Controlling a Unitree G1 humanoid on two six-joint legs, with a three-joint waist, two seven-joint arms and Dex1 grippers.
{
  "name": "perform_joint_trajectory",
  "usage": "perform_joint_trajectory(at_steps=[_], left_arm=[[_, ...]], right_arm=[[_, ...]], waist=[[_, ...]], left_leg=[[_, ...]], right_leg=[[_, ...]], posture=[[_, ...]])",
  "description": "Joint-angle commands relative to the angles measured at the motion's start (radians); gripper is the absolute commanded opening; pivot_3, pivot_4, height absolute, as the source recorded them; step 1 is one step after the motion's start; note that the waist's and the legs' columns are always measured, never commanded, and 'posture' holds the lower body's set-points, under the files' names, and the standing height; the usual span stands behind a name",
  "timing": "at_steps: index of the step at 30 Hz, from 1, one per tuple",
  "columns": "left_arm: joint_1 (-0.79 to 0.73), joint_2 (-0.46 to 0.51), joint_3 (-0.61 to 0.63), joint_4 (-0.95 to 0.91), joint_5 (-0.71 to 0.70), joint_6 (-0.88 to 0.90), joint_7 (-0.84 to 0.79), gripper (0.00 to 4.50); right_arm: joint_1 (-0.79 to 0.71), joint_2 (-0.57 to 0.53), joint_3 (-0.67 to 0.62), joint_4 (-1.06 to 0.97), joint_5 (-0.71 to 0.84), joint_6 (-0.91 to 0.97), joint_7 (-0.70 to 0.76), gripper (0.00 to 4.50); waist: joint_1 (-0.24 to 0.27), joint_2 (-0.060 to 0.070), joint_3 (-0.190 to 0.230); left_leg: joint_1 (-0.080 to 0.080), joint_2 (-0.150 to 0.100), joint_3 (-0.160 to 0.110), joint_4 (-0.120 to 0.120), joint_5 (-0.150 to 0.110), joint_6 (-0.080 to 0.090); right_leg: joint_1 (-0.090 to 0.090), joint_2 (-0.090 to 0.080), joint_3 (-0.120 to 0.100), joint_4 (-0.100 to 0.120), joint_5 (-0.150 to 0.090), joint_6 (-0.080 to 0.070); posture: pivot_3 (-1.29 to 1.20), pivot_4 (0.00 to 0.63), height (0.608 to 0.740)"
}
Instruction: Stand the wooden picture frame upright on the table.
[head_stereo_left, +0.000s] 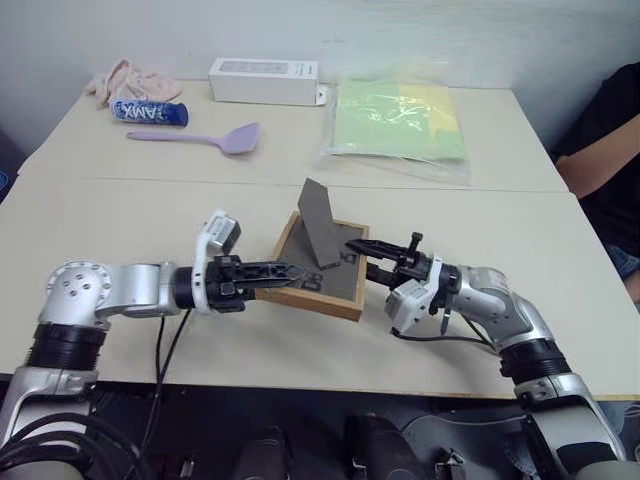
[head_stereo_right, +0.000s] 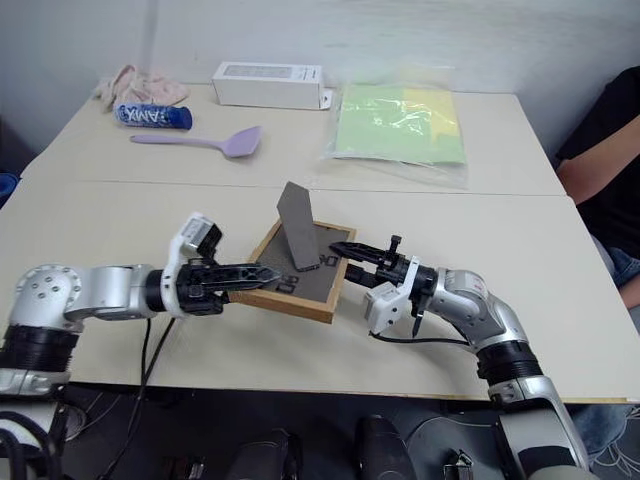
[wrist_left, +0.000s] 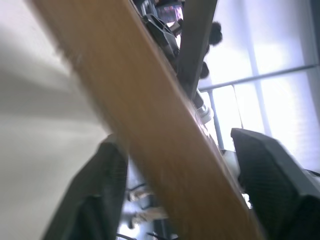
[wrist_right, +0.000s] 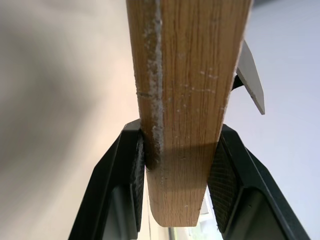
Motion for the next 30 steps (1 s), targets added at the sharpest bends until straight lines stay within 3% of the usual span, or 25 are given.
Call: perform_joint_trajectory(at_steps=[1,5,6,9,12,16,19,26,30], left_arm=[[0.100,0.099,0.123,-0.039,0.019,-0.058,0.045,3.84],[0.229,0.117,0.239,-0.160,0.334,-0.207,-0.120,3.84],[0.270,0.113,0.236,-0.233,0.508,-0.373,-0.249,3.84],[0.332,0.085,0.208,-0.333,0.856,-0.706,-0.474,4.01],[0.343,0.058,0.156,-0.346,1.066,-0.904,-0.609,4.50],[0.305,-0.008,0.143,-0.320,1.137,-0.954,-0.647,4.50],[0.297,-0.027,0.147,-0.314,1.156,-0.940,-0.674,4.50],[0.267,-0.047,0.163,-0.299,1.186,-0.920,-0.702,4.50],[0.264,-0.049,0.168,-0.297,1.206,-0.917,-0.710,4.50]], right_arm=[[-0.014,0.006,-0.026,-0.023,0.144,0.037,-0.036,1.28],[0.019,0.020,-0.031,-0.052,0.304,0.148,0.009,1.28],[0.042,0.029,-0.026,-0.092,0.429,0.258,0.074,1.28],[0.110,0.029,-0.021,-0.234,0.753,0.566,0.231,1.28],[0.180,-0.009,-0.065,-0.394,1.038,0.902,0.308,1.27],[0.217,-0.026,-0.096,-0.418,1.174,1.206,0.311,1.27],[0.220,0.016,-0.127,-0.355,1.193,1.300,0.298,1.27],[0.242,0.058,-0.128,-0.240,1.120,1.372,0.350,1.27],[0.239,0.082,-0.146,-0.221,1.094,1.408,0.309,1.27]], waist=[[0.000,0.000,0.000],[0.006,0.003,0.002],[0.009,0.004,0.003],[0.018,0.004,0.003],[0.023,0.005,0.003],[0.022,0.008,0.004],[0.011,0.008,0.004],[0.010,0.007,0.004],[0.010,0.006,0.003]], left_leg=[[0.000,0.000,0.000,0.000,0.000,0.000],[0.000,0.000,0.000,-0.001,0.000,0.000],[0.000,-0.001,0.000,-0.001,0.000,0.000],[-0.001,-0.001,-0.001,-0.001,0.000,0.000],[-0.002,-0.001,-0.002,-0.002,0.000,0.001],[-0.002,-0.001,-0.001,-0.004,-0.001,0.002],[-0.002,0.000,-0.001,-0.007,-0.001,0.002],[0.001,0.000,0.001,-0.014,0.001,0.002],[0.002,-0.001,0.001,-0.014,0.001,0.002]], right_leg=[[0.000,0.000,0.000,0.000,0.000,0.000],[0.000,-0.001,0.000,-0.001,0.000,-0.001],[0.001,-0.001,0.000,-0.001,0.000,-0.001],[0.001,-0.001,-0.001,-0.002,0.000,-0.001],[0.001,-0.001,-0.002,-0.004,0.000,-0.001],[0.001,-0.002,-0.001,-0.005,0.000,-0.001],[0.000,-0.002,-0.002,-0.005,0.000,-0.001],[-0.001,-0.002,-0.001,-0.006,0.000,0.000],[0.001,-0.002,-0.001,-0.006,0.000,0.000]], posture=[[0.00,0.150,0.740],[0.00,0.150,0.740],[0.00,0.150,0.740],[0.00,0.150,0.740],[0.00,0.150,0.740],[0.00,0.150,0.740],[0.00,0.150,0.740],[0.00,0.150,0.740],[0.00,0.150,0.740]])
